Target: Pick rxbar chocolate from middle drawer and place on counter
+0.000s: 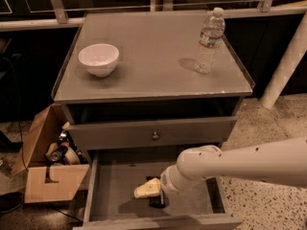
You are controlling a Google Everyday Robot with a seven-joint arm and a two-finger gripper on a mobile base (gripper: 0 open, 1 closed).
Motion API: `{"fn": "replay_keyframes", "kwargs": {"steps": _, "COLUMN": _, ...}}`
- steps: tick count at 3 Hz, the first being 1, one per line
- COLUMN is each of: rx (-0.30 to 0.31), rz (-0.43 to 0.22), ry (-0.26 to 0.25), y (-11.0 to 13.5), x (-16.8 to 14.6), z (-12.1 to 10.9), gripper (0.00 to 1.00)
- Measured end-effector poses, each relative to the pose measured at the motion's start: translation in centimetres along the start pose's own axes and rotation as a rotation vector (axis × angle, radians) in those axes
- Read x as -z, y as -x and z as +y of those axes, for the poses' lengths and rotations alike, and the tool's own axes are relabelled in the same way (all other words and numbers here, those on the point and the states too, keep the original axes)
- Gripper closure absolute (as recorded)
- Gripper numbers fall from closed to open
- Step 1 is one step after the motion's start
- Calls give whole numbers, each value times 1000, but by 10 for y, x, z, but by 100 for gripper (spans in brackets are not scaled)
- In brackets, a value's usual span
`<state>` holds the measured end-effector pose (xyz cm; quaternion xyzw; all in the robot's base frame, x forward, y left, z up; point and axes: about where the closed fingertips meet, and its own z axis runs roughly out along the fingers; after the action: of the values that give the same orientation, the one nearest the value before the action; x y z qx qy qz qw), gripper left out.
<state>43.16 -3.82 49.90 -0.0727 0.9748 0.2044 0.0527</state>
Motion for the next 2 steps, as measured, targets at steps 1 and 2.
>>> {"fn": "replay_keyframes", "kwargs": {"steps": 1, "rx": -52, "rz": 2, "ry": 0, "y": 0, "x": -18, "z": -5, "gripper": 0}}
{"fn": "replay_keyframes", "kwargs": {"steps": 2, "rx": -55, "rz": 2, "ry": 0, "y": 0, "x": -18, "z": -5, "gripper": 0}}
